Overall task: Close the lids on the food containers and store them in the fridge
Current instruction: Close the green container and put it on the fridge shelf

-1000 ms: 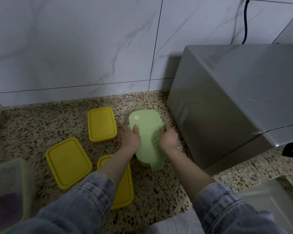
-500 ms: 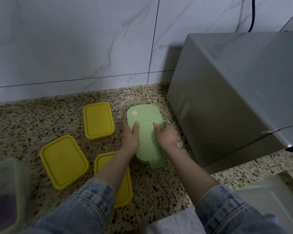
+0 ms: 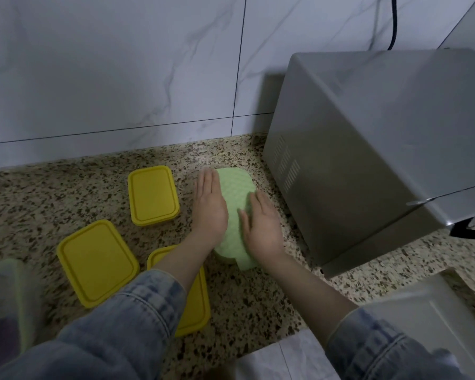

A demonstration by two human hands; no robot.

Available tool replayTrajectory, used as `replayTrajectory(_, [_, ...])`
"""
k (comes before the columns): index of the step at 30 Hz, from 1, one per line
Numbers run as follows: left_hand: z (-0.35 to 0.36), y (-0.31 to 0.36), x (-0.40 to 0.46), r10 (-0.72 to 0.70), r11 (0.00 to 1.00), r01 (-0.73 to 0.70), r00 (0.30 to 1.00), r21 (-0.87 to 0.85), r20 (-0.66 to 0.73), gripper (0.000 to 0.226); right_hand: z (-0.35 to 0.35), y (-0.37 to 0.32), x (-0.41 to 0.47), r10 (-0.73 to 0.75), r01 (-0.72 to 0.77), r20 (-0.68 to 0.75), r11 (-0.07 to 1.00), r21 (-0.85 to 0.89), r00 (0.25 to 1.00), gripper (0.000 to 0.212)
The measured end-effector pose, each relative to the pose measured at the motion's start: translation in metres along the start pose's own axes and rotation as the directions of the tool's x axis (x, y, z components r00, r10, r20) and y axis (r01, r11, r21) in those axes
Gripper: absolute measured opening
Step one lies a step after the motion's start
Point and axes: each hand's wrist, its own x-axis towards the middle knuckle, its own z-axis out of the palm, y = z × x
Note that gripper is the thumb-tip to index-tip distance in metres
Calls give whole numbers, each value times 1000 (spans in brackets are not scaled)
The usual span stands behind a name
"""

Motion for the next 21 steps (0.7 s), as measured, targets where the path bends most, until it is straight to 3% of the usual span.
replayTrajectory(7, [-5, -10, 40, 50, 991, -76, 974, 114, 221, 54, 1, 1, -24, -129, 127, -120, 992, -17, 984, 47])
replayTrajectory(15, [3, -9, 51, 10, 986, -34, 989, 163, 147, 52, 13, 7, -24, -215, 235, -255, 971, 51, 943, 43])
replayTrajectory(21, [3, -10, 53, 40, 990, -51, 996, 132, 85, 44, 24, 16, -21, -355, 393, -399, 920, 13, 845, 44])
